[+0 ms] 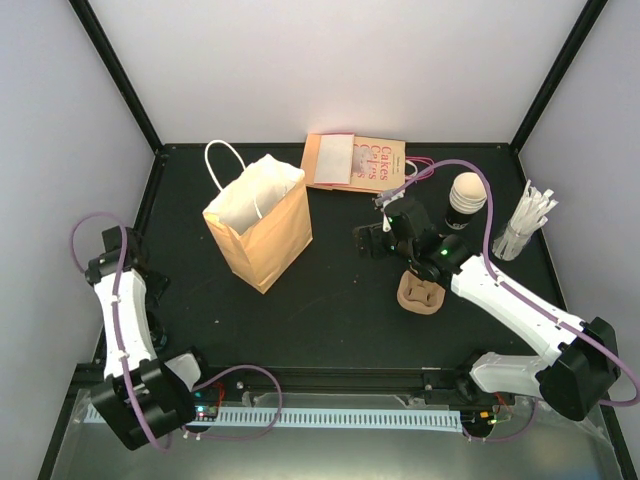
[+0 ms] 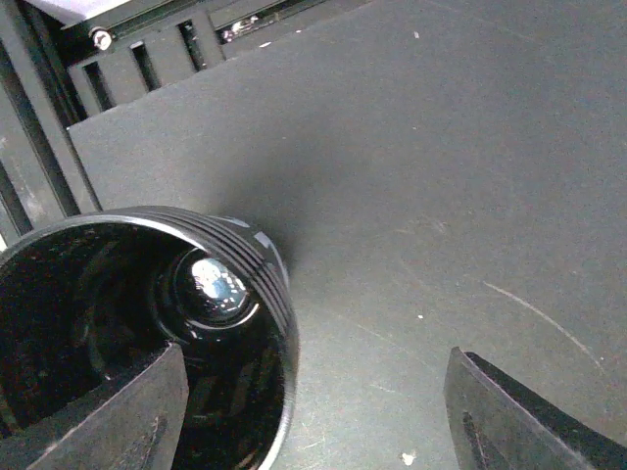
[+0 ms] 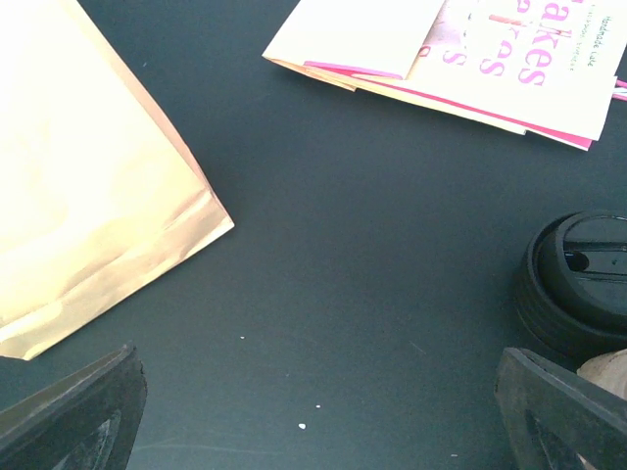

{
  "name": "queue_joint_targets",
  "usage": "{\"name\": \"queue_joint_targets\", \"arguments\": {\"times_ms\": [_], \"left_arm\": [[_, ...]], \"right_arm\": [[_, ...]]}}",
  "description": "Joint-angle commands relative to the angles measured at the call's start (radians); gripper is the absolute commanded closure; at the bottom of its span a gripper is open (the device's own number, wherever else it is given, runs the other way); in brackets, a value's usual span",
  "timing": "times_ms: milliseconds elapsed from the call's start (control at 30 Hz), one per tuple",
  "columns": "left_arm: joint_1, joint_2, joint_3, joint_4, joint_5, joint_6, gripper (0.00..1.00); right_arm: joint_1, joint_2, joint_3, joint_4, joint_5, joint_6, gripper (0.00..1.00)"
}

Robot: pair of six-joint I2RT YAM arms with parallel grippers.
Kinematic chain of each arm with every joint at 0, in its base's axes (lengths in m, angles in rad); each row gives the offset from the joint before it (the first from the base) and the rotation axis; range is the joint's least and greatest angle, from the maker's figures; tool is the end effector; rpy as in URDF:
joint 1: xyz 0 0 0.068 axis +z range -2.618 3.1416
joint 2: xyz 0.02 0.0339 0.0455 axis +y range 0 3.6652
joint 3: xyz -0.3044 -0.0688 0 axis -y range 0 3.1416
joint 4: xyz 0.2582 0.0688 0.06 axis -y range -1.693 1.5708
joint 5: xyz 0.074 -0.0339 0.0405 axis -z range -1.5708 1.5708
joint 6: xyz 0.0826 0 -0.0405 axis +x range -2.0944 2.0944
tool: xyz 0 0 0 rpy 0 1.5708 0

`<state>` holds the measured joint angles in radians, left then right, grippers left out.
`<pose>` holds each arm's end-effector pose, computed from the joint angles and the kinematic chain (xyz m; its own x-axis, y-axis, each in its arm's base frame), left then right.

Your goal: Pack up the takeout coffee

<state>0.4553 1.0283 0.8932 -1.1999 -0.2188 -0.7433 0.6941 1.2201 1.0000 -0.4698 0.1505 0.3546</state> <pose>0.1384 0.0877 0.2485 -0.3216 -0.8930 -0.3148 -0.9405 0.3397 -0.0027 0.2389 0.1827 0.3025 -0.6475 -0.0923 -0.7565 -0.3399 0.9234 0.1783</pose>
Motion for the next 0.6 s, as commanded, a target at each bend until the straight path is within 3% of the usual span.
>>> {"name": "queue_joint_targets", "arguments": {"times_ms": [0,367,567], "left_arm": [[0.047,-0.025,-0.005,0.018,0.036,-0.001,0.27],[0.086,0.010,-0.059,0.060,0.038,-0.029,0.31],[0.106,0.046,-0.086,0.096,0.049,-0.040,0.37]], "right_arm": [[-0.008,-0.003,0.000,0.026,-0.011,0.006,0.00],[-0.008,-0.009,0.001,0.020,-0.009,0.004,0.00],[-0.008,-0.014,0.001,0.017,-0.004,0.005,0.00]]}}
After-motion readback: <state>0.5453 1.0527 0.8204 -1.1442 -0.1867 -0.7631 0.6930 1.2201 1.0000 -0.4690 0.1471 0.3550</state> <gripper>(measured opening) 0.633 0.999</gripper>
